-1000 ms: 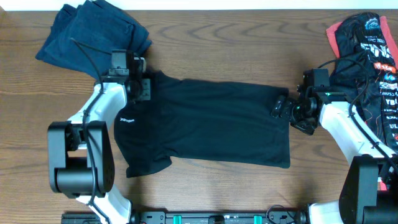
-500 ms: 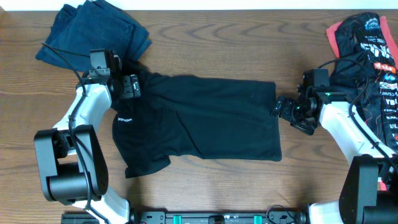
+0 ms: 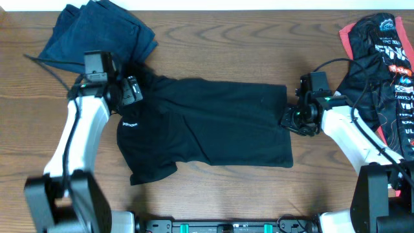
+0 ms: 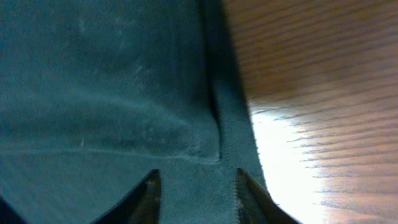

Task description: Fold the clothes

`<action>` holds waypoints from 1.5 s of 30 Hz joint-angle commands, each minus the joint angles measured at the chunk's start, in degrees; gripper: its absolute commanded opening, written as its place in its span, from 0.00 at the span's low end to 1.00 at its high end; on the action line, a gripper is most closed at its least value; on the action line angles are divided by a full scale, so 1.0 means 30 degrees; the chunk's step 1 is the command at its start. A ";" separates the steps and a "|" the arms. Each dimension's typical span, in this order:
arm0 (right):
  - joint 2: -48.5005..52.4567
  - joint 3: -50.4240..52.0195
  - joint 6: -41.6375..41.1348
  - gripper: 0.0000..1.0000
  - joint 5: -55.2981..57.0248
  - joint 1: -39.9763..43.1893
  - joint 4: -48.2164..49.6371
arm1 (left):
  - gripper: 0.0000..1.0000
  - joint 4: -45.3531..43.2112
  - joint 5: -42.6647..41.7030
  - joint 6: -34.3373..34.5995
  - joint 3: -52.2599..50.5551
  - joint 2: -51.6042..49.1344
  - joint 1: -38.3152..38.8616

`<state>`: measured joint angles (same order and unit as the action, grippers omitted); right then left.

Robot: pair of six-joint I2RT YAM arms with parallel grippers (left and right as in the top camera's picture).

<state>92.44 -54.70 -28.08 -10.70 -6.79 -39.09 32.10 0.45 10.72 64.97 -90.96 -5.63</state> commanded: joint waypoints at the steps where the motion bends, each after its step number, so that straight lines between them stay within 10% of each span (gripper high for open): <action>1: 0.0619 -0.0226 -0.0058 0.19 0.0117 -0.0379 0.0175 | 0.98 0.0758 0.0240 0.1348 0.0568 0.1982 -0.0087; 5: 0.1880 -0.0233 -0.0044 0.01 -0.0546 -0.0393 0.1093 | 0.98 0.1654 0.0240 0.1406 0.0568 0.2871 -0.0087; 45: 0.4197 -0.3752 -0.0641 0.01 0.3796 0.4838 -0.1508 | 0.98 0.4306 0.0852 0.1399 -0.0175 0.2739 -0.0080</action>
<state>104.62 -64.03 -30.74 -2.17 6.52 -43.00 44.73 2.98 14.46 65.28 -82.39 -5.63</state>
